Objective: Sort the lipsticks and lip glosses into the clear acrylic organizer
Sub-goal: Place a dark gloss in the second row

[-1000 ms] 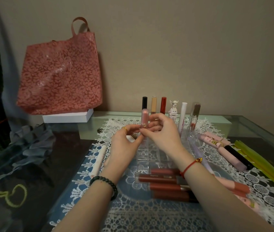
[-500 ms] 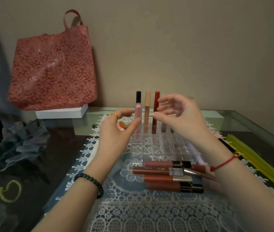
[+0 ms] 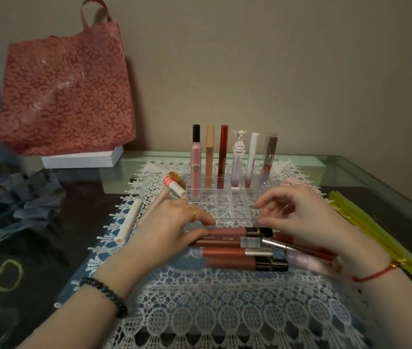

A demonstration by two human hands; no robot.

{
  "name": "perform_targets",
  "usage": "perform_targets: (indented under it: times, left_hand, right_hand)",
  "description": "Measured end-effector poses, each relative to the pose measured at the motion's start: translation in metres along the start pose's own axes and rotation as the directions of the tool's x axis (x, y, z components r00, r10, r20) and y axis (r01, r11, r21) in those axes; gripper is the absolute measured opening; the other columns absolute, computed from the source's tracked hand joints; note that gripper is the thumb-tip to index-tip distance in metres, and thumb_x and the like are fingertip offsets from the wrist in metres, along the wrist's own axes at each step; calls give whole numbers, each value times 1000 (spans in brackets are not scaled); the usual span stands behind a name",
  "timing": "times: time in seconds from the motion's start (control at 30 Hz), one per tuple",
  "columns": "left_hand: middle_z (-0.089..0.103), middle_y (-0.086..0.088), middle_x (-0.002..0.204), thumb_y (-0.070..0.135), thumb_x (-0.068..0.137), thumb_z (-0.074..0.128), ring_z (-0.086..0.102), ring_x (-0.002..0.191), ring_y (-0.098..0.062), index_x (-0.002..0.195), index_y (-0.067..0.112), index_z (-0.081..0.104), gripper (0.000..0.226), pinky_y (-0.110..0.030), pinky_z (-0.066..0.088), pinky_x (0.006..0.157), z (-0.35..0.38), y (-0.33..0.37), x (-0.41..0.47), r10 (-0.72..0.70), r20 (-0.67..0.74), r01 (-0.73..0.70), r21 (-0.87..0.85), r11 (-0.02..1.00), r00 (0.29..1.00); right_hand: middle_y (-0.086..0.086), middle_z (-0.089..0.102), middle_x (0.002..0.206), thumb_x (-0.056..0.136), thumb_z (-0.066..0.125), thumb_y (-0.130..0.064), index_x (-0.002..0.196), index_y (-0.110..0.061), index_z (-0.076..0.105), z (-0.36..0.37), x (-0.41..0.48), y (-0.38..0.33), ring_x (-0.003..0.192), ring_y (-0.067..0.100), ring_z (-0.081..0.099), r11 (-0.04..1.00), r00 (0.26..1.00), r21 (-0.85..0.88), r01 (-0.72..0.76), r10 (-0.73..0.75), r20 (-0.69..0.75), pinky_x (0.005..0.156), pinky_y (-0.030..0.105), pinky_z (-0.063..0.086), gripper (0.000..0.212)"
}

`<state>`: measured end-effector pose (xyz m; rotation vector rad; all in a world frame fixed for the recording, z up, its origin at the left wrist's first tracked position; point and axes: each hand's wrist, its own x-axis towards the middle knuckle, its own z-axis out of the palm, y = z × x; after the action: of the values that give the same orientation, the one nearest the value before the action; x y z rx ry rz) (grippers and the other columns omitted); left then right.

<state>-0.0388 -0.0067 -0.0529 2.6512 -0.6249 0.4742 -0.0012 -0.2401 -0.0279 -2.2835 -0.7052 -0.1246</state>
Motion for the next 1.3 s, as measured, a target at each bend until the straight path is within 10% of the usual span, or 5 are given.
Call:
perform_targets:
  times: [0.2,0.4,0.57,0.87,1.3]
  left_hand:
    - [68,14,90,44,79,54,58,86,-4,99,32,66,26,-36,29,103,-5,0,-3,47,38,-48,37,998,998]
    - [67,16,87,54,71,58,56,83,4,96,30,67,35,-1,18,95,-6,11,-7,194,93,-186,-93,978,977]
    - [64,17,93,58,67,60,54,87,4,100,32,65,42,-10,36,86,0,16,-6,207,228,-196,-70,978,951]
    - [58,13,88,55,73,59,53,83,-5,95,33,66,32,-27,44,80,4,20,-7,310,203,-318,5,948,929]
    - [60,24,79,41,70,63,56,75,4,95,29,65,27,-6,41,70,8,15,1,19,-371,-134,-286,949,928]
  right_hand:
    - [-17,66,68,72,73,-20,77,-37,62,4,-10,2,66,-9,59,994,998,-111,19,-12,63,59,4,42,21]
    - [-10,66,69,63,75,-35,76,-31,68,4,-16,-1,57,-3,56,999,965,43,-3,-9,262,54,13,45,15]
    - [-10,66,68,59,79,-41,79,-34,66,7,-17,-3,60,8,58,997,939,-81,17,12,344,60,32,51,25]
    - [-10,60,74,59,71,-47,86,-42,61,9,-25,-11,63,8,56,975,931,-212,62,20,364,55,30,49,30]
    - [-11,69,88,54,77,-19,92,-27,64,25,-4,-35,84,7,66,823,967,556,116,34,-251,70,19,54,41]
